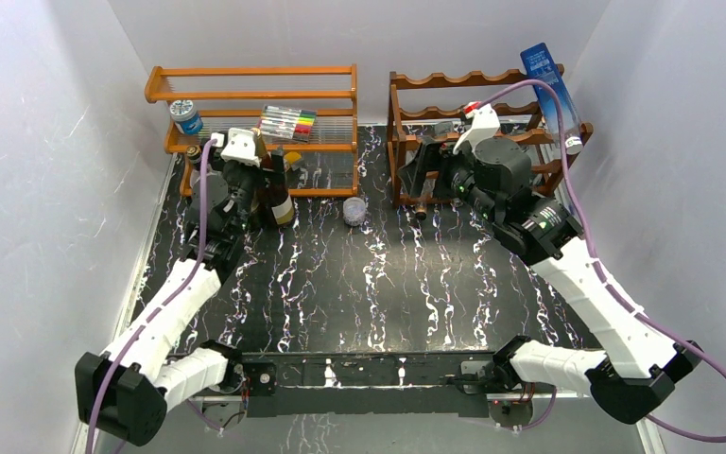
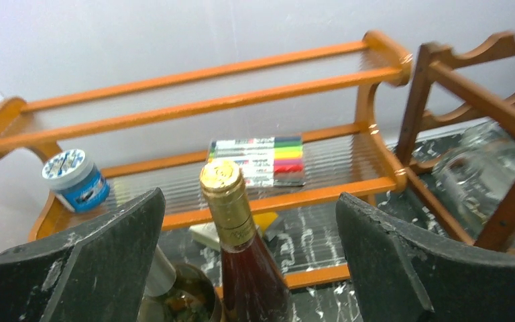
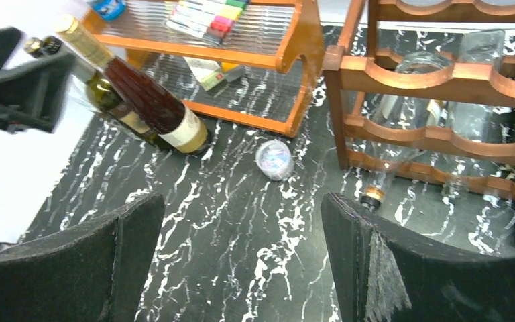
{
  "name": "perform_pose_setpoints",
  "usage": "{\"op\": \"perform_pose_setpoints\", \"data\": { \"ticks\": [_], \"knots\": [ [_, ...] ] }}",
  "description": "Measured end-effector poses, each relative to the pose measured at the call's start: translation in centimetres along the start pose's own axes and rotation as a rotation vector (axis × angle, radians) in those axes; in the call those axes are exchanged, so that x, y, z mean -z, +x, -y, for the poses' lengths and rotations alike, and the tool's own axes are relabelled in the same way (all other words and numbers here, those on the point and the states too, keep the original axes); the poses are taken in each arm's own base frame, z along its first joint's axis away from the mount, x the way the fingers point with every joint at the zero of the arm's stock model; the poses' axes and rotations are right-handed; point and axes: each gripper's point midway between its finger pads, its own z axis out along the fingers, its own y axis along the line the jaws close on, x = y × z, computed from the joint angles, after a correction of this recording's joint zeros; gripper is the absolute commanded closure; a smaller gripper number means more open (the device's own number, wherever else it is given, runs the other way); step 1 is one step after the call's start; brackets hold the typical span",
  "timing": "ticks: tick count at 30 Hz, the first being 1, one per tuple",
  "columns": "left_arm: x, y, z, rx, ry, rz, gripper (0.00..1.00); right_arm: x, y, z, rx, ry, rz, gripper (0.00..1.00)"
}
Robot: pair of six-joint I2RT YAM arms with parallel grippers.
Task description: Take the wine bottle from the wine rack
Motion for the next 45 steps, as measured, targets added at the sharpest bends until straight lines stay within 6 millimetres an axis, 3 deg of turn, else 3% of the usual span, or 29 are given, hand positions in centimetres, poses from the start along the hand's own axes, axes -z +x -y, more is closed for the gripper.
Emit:
{"op": "perform_pose_setpoints", "data": {
  "ticks": [3,7,10,14,18,22,28,35,40,45],
  "knots": [
    [1.0,-2.4,0.8,0.021,0.043,0.067,0.02,-0.5,0.7,1.0,0.029,0.048,-0.024,0.02],
    [1.8,-4.3,4.5,0.047,0.157,0.129,0.02,-1.0,1.7,3.3,0.103,0.161,-0.073,0.02],
    [2.3,-3.3,8.3,0.053,0.266,0.111,0.02,-1.1,1.5,5.0,0.171,0.254,-0.083,0.02],
    [2.8,-0.6,12.2,0.048,0.369,0.051,0.02,-1.3,-0.6,7.2,0.265,0.397,-0.052,0.02],
    [3.5,1.6,15.0,0.022,0.44,0.004,0.02,-1.8,-3.4,9.2,0.367,0.555,-0.014,0.02],
    [4.5,2.2,17.1,-0.002,0.496,0.007,0.02,-2.2,-6.0,11.8,0.493,0.725,0.017,0.02],
    [5.9,2.4,19.0,-0.04,0.515,0.049,0.02,-2.4,-8.7,17.4,0.596,0.938,-0.017,0.02],
    [7.8,5.2,21.5,-0.163,0.553,0.047,0.02,-2.0,-13.3,24.1,0.557,1.08,-0.03,0.02],
    [8.0,4.2,21.7,-0.203,0.547,0.101,0.02,-1.4,-13.6,27.9,0.537,1.105,-0.083,0.02],
    [8.3,3.4,21.7,-0.238,0.543,0.144,0.02,-2.3,-12.6,31.7,0.522,1.093,-0.163,0.02]
  ]
}}
